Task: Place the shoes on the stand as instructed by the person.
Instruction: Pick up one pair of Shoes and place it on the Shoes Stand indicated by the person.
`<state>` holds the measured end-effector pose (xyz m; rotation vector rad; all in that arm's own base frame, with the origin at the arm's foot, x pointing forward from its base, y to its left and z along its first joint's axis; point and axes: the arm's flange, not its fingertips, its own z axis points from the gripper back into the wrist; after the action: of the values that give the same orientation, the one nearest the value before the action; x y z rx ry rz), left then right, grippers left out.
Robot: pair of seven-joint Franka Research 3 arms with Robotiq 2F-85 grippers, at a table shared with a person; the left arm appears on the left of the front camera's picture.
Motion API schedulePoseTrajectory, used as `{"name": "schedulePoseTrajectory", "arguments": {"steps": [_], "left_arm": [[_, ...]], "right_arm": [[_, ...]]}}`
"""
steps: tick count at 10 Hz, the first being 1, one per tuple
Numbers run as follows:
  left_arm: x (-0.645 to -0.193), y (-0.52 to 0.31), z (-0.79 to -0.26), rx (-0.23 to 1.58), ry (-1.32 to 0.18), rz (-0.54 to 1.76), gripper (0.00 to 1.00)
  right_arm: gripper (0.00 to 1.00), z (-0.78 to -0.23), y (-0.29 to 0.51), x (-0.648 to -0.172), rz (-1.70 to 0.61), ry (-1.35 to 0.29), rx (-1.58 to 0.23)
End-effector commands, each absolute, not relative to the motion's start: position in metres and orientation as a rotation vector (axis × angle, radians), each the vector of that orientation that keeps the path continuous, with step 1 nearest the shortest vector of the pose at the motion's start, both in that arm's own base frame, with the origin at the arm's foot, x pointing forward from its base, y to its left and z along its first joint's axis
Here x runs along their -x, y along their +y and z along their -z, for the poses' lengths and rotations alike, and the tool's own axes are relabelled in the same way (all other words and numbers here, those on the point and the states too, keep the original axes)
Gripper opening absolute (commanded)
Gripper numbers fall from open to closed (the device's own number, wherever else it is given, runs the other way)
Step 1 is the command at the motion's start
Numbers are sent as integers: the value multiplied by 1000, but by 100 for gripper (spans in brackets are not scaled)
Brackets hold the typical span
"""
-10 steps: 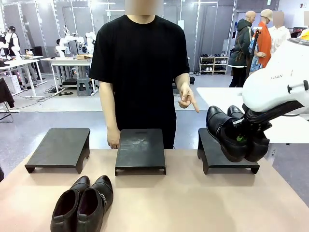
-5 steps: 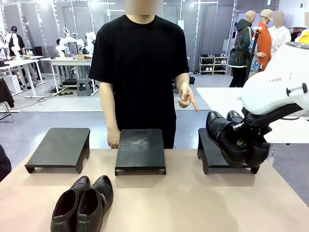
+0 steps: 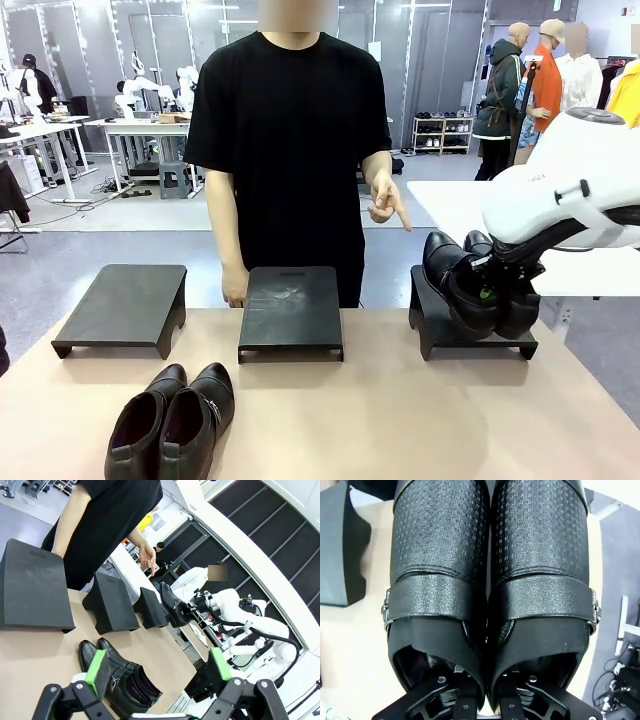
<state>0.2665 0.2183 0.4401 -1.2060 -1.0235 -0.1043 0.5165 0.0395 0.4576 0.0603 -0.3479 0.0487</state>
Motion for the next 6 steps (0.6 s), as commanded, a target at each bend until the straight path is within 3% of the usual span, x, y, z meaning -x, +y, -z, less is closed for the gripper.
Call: {"name": "schedulePoseTrajectory", "arguments": {"steps": [1, 6], "left_arm": [[-265, 219, -440, 1212, -1026, 124, 100], [-265, 219, -440, 1212, -1026, 124, 100]], "right_arm": [[9, -464, 44, -542, 16, -382, -25], [9, -443, 58, -565, 41, -422, 7]]}}
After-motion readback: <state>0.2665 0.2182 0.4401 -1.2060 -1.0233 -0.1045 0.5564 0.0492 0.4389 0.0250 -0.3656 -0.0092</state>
